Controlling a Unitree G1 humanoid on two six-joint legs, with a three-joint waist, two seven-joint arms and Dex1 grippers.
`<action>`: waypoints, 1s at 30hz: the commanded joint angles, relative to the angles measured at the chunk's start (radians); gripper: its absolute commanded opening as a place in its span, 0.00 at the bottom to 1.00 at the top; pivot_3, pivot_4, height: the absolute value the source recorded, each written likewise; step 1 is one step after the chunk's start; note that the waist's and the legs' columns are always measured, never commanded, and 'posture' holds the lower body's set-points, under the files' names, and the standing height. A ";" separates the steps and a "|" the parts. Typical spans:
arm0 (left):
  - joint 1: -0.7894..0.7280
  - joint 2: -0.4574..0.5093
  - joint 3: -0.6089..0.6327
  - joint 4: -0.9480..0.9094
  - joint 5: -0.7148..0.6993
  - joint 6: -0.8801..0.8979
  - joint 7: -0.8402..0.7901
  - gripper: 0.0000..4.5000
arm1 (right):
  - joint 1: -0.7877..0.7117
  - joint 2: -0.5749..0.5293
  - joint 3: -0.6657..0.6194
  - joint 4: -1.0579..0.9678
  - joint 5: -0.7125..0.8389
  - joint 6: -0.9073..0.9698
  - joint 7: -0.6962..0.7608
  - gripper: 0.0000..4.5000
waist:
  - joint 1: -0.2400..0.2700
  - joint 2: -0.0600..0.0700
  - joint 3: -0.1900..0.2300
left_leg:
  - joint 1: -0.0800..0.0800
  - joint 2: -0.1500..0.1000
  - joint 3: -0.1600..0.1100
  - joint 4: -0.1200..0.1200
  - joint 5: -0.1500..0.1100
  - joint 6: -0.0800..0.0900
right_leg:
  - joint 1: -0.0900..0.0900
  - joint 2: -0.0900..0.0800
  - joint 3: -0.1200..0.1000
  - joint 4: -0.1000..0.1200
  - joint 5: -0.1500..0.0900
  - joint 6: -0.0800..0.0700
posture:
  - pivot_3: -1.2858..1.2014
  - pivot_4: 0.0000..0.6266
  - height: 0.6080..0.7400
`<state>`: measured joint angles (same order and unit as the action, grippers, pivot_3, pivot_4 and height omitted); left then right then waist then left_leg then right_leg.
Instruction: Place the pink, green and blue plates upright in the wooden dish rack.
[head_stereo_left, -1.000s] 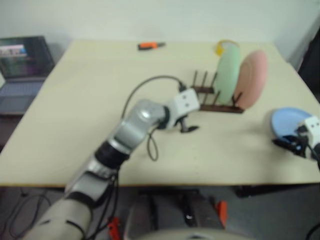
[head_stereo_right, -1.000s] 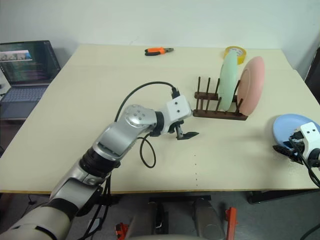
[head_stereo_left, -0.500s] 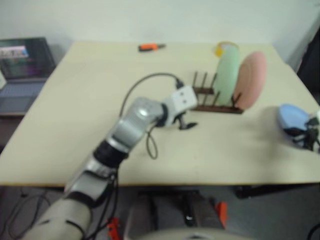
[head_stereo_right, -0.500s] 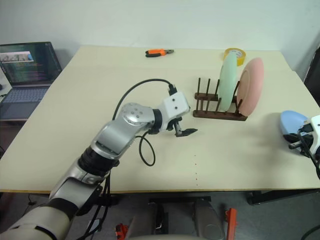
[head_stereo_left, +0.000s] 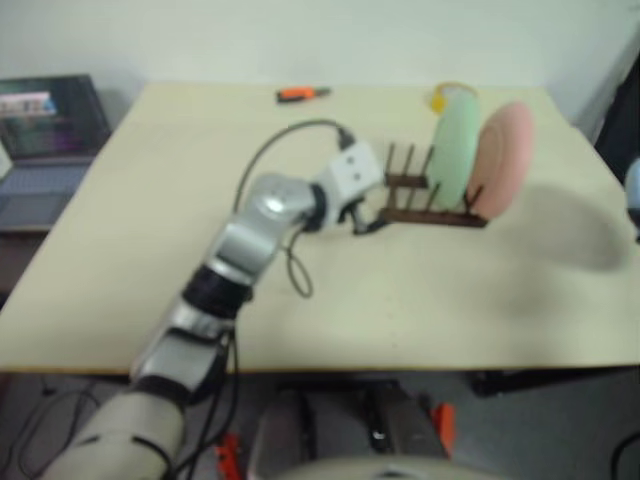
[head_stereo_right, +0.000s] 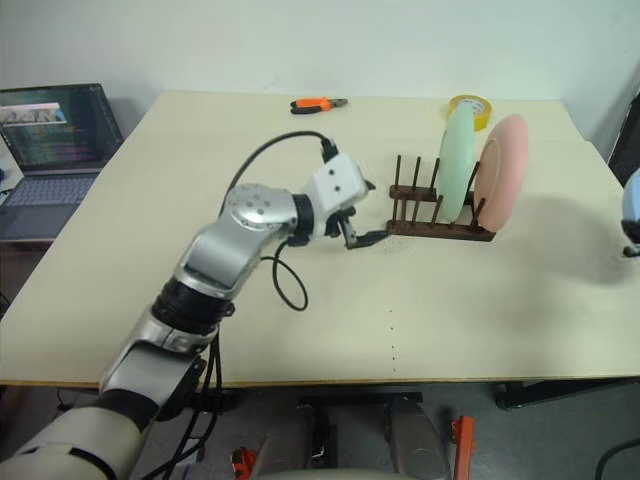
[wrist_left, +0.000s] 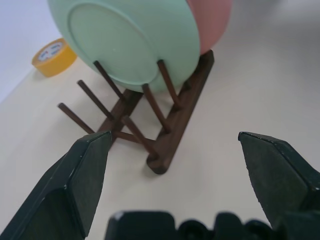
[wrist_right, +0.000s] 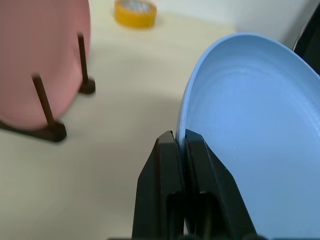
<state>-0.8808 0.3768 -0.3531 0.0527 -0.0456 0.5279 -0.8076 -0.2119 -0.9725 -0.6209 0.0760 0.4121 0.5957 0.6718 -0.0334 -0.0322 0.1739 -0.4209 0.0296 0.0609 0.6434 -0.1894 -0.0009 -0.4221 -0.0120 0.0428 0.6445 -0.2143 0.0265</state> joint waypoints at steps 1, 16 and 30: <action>-0.022 0.008 0.035 -0.007 -0.004 -0.038 -0.010 1.00 | -0.062 -0.068 -0.071 -0.090 0.040 0.021 -0.007 0.00 | 0.001 0.000 0.000 | 0.000 0.000 0.000 0.000 0.000 0.000 | 0.000 0.000 0.000 0.000 0.000 0.000 | 0.52 0.24 1.00; 0.001 0.065 0.057 0.021 0.026 -0.090 -0.014 1.00 | -0.669 0.120 0.183 -0.289 0.314 0.114 -0.122 0.00 | -0.005 0.000 0.002 | -0.001 0.002 -0.001 -0.003 0.000 0.000 | -0.001 -0.001 -0.002 -0.001 -0.002 -0.001 | 0.52 0.24 1.00; 0.091 0.172 0.115 -0.054 0.031 -0.081 0.003 1.00 | -0.850 0.512 0.311 -0.241 0.435 0.064 -0.175 0.00 | 0.002 0.000 0.002 | -0.010 0.003 -0.001 -0.004 -0.002 0.003 | -0.008 -0.007 -0.005 0.001 -0.003 0.006 | 0.52 0.24 1.00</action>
<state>-0.7810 0.5375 -0.2781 0.0541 -0.0167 0.4537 -0.8166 -1.0397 -0.4643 -0.2902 -0.1519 0.8167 0.6838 0.5121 -0.0311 -0.0319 0.1756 -0.4319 0.0327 0.0603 0.6396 -0.1912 0.0025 -0.4308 -0.0191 0.0378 0.6456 -0.2170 0.0322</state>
